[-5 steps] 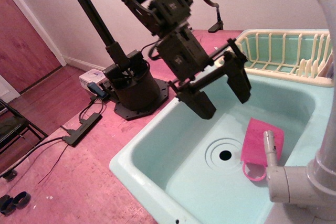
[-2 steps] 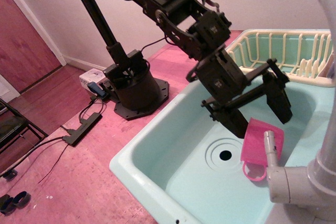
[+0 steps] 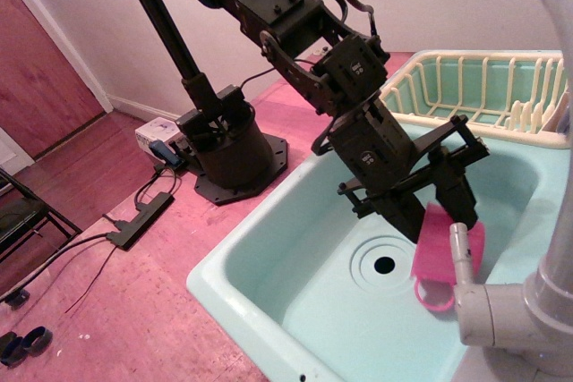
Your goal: Flip cup upright
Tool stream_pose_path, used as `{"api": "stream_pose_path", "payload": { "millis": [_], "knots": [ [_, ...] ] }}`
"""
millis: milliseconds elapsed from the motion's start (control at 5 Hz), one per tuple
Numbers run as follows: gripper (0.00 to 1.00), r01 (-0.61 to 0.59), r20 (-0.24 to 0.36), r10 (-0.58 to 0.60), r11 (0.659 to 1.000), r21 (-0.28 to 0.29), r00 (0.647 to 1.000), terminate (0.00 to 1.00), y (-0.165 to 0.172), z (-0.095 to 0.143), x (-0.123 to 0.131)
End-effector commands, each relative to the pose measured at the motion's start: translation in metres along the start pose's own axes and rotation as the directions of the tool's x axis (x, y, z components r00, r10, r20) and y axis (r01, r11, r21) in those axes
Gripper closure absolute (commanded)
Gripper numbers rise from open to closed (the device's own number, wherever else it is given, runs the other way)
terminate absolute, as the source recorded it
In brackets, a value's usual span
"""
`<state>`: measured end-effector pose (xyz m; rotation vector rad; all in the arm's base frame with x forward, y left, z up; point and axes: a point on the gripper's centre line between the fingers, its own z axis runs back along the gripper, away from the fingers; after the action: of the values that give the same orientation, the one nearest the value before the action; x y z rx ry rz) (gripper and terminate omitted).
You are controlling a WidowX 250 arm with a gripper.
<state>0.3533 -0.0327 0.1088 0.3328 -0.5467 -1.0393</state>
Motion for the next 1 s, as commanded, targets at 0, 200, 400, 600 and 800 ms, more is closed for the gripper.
{"api": "stream_pose_path", "payload": {
  "millis": [0, 200, 400, 600, 800],
  "knots": [
    [1.0, 0.003, -0.001, -0.003, 0.999, -0.038, 1.0, 0.0, 0.008, 0.021, 0.014],
    [1.0, -0.081, -0.142, 0.047, 0.967, -0.241, 0.989, 0.0, -0.002, 0.034, 0.02],
    [1.0, -0.174, -0.299, 0.048, 0.894, -0.412, 0.953, 0.0, -0.02, 0.044, 0.023],
    [1.0, -0.226, -0.405, -0.035, 0.783, -0.579, 0.914, 0.0, -0.027, 0.038, 0.026],
    [1.0, -0.223, -0.423, -0.05, 0.791, -0.57, 0.905, 0.0, -0.029, 0.035, 0.032]
  ]
}}
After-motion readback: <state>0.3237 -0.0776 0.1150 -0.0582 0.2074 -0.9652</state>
